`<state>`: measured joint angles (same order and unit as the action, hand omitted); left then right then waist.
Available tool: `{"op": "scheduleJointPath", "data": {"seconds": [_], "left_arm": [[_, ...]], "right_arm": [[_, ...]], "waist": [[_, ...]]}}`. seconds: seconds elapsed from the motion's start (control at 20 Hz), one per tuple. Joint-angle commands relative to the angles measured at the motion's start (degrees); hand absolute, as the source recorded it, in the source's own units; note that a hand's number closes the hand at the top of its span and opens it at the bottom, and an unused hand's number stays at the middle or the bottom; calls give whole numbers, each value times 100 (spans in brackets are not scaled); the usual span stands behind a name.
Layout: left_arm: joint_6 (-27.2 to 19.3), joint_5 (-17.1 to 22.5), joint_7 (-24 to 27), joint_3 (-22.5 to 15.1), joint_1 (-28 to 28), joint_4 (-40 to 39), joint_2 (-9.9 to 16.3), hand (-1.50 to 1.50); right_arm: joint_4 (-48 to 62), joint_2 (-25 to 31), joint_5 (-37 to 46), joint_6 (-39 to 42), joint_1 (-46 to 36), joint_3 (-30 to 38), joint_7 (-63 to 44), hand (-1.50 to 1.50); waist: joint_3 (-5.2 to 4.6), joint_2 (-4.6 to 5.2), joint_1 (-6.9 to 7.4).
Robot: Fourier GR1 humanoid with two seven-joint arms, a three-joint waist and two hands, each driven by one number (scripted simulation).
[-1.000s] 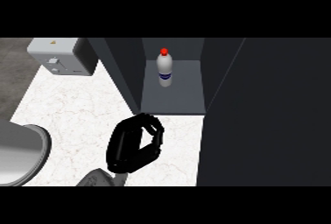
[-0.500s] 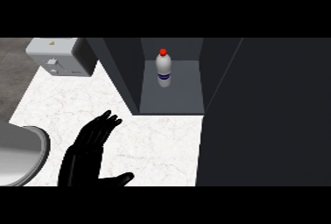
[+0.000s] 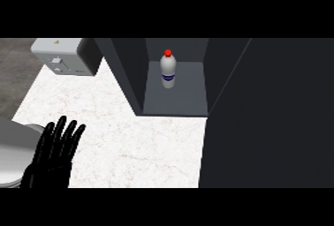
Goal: Pick up the bottled water, place it into the cabinet and close the cabinet
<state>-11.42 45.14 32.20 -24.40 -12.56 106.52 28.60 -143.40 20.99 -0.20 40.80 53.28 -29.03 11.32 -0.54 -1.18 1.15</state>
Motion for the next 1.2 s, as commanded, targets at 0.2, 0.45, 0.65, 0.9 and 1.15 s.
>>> {"op": "scheduleJointPath", "data": {"seconds": [0.2, 0.45, 0.65, 0.9, 1.15], "left_arm": [[542, 269, 141, 395, -673, 229, 490, -150], [945, 520, 175, 721, -915, 367, 781, -150], [1220, 611, 131, 801, -1032, 473, 975, -150], [1481, 768, 14, 990, -958, 538, 1213, -150], [1701, 788, 82, 1043, -999, 480, 1271, -150]], "right_arm": [[-927, 63, 824, -101, -389, -1227, -857, 150], [-587, -192, 321, -488, -285, -1706, -791, 150], [-275, -293, 240, -635, -737, -1750, -849, 150], [-183, -234, 209, -786, -1201, -1680, -1191, 150], [-24, -276, 36, -913, -1636, -1593, -1437, 150]], "waist": [[-34, 21, 151], [-34, 86, 337], [-26, 154, 625], [-34, 231, 766], [-62, 296, 1040]]}}
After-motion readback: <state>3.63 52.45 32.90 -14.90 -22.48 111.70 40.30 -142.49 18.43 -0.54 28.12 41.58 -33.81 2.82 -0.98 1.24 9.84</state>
